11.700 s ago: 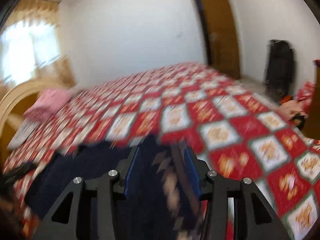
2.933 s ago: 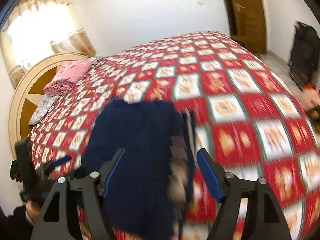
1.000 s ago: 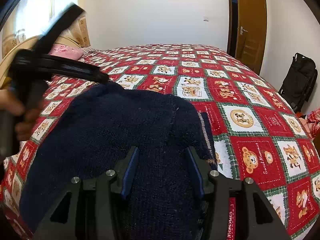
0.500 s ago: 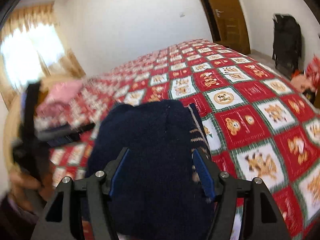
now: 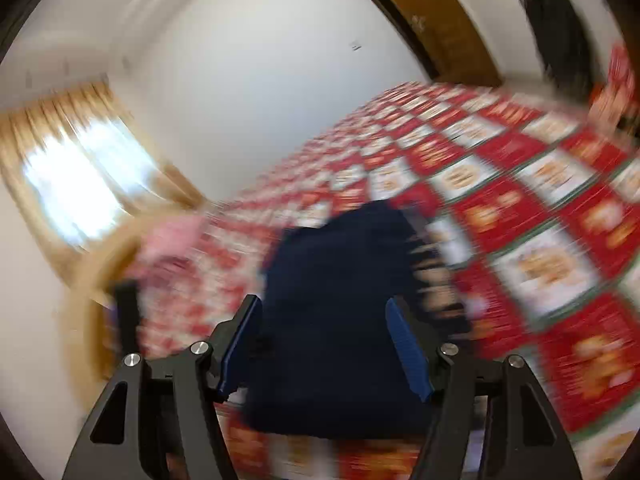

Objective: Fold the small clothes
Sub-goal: 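Grasp the folded navy sweater's end with both grippers side by side, then lift the sweater end with both grippers and fold it toward the collar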

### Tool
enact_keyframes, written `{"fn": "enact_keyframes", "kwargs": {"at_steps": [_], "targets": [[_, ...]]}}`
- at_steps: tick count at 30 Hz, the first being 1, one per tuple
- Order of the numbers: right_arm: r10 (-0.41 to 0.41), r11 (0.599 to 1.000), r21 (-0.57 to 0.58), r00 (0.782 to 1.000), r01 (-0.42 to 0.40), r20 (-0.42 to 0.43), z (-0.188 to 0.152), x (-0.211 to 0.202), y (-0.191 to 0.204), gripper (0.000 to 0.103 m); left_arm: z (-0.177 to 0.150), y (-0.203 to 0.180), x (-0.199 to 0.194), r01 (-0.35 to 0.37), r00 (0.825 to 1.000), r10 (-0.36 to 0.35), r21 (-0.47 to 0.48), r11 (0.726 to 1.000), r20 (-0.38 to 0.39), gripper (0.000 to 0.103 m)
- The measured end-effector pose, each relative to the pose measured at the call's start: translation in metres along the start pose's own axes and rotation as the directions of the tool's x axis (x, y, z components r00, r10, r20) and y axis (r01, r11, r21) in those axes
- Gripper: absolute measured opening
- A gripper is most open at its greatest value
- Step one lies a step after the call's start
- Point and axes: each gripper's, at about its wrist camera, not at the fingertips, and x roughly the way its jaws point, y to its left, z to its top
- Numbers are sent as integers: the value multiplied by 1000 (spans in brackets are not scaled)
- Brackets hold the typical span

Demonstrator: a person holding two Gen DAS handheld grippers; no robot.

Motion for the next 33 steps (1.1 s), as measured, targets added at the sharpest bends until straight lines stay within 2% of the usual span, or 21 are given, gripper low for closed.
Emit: {"fn": "enact_keyframes", "kwargs": {"at_steps": [3,4,7,9,14,17,19,20,21,23,25,27,29,33], "targets": [[-177,983,-51,984,175,-26,4,0,-17,66,-9,9,2,11,1000,-11,-14,1000,-20,102],[-194,981,-32,980,193,-37,10,2,-26,66,-10,13,4,12,1000,-12,-20,1000,-27,102],[-156,987,33,986,158,-66,28,14,-46,66,-4,21,8,9,1000,-10,-39,999,-26,102],[-135,990,32,985,139,-103,42,36,-46,66,5,26,13,-7,1000,6,-55,998,-22,102],[-89,996,-38,980,83,-180,45,86,-30,66,17,25,31,-14,999,12,-45,999,-50,102],[-109,994,-34,966,104,-235,42,120,-33,66,22,17,37,-15,998,14,-20,1000,-54,102],[-78,997,2,966,81,-245,36,132,-40,71,25,14,41,-19,998,18,-8,1000,-55,103],[-62,997,33,970,72,-237,33,133,-46,78,26,12,43,-13,998,13,-7,1000,-56,103],[-37,996,69,972,55,-231,30,133,-52,80,26,11,45,-4,998,4,-7,1000,-57,103],[16,994,111,975,9,-221,25,133,-62,80,25,10,48,3,998,-4,-11,1000,-60,103],[23,996,91,973,-2,-228,24,132,-59,80,24,11,52,16,998,-18,-23,1000,-60,103],[69,994,98,968,-47,-240,26,133,-55,80,24,12,57,41,996,-44,-48,998,-71,103],[71,994,103,967,-47,-245,26,137,-54,80,25,16,61,70,993,-77,-83,994,-86,103],[53,998,35,963,-45,-264,29,150,-45,83,25,22,70,127,983,-144,-143,981,-115,103]]}}
